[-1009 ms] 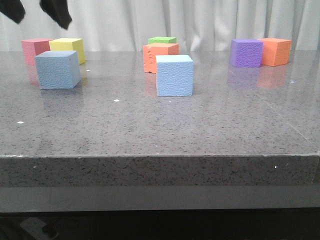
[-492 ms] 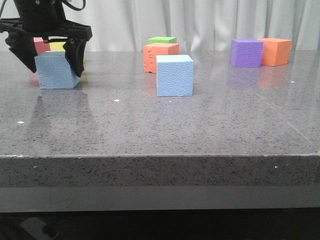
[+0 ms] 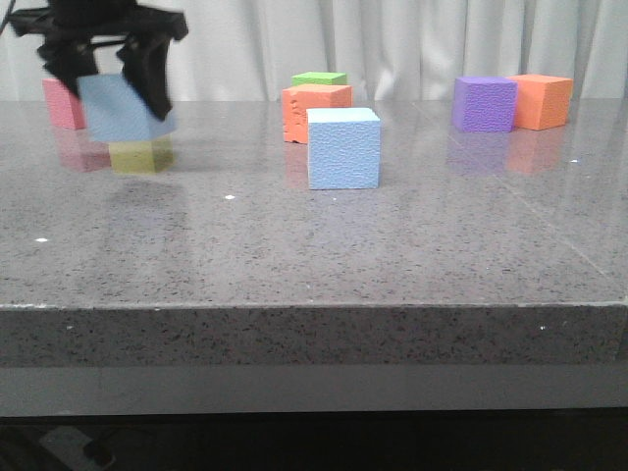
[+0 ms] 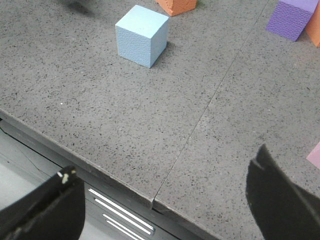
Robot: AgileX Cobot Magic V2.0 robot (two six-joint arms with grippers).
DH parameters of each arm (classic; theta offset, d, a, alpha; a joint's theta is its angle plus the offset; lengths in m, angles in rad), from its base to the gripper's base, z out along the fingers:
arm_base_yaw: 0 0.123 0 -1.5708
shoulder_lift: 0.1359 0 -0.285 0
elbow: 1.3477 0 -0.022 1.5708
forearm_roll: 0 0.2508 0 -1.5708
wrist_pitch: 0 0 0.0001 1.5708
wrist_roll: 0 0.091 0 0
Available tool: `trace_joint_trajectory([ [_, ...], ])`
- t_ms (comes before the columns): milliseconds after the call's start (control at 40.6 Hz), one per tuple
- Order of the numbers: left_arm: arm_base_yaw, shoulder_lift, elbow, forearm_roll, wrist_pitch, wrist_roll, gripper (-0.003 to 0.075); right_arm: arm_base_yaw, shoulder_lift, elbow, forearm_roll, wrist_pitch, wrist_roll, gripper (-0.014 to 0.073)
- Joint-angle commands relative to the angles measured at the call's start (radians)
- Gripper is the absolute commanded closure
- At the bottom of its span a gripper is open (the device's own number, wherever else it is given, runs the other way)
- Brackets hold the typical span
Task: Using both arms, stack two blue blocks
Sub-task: 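Lift the light blue cube and carry it above the placed cube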
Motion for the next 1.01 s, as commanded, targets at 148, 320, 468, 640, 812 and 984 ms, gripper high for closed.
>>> trace_joint_trajectory([
  [148, -0.090, -0.060, -0.187, -0.244, 0.059, 0.414, 0.0406, -0.007, -0.002, -0.024, 0.000, -0.067, -0.007, -0.0062],
  [320, -0.178, -0.060, -0.212, -0.244, 0.043, 0.620, 0.0406, -0.007, -0.002, -0.024, 0.000, -0.067, -0.007, -0.0062],
  [468, -0.228, -0.058, -0.212, -0.244, 0.025, 0.781, 0.0406, -0.007, -0.002, -0.024, 0.000, -0.067, -0.007, -0.0062],
  [640, -0.236, -0.049, -0.207, -0.251, 0.025, 0.886, 0.0406, -0.007, -0.002, -0.024, 0.000, -0.067, -0.007, -0.0062],
  [812, -0.236, -0.049, -0.200, -0.255, 0.024, 1.041, 0.0406, -0.007, -0.002, -0.024, 0.000, -0.067, -0.007, -0.0062],
  [984, -0.236, -0.042, -0.200, -0.289, -0.021, 1.103, 0.0405, -0.007, -0.002, -0.024, 0.000, -0.067, -0.007, -0.0062],
])
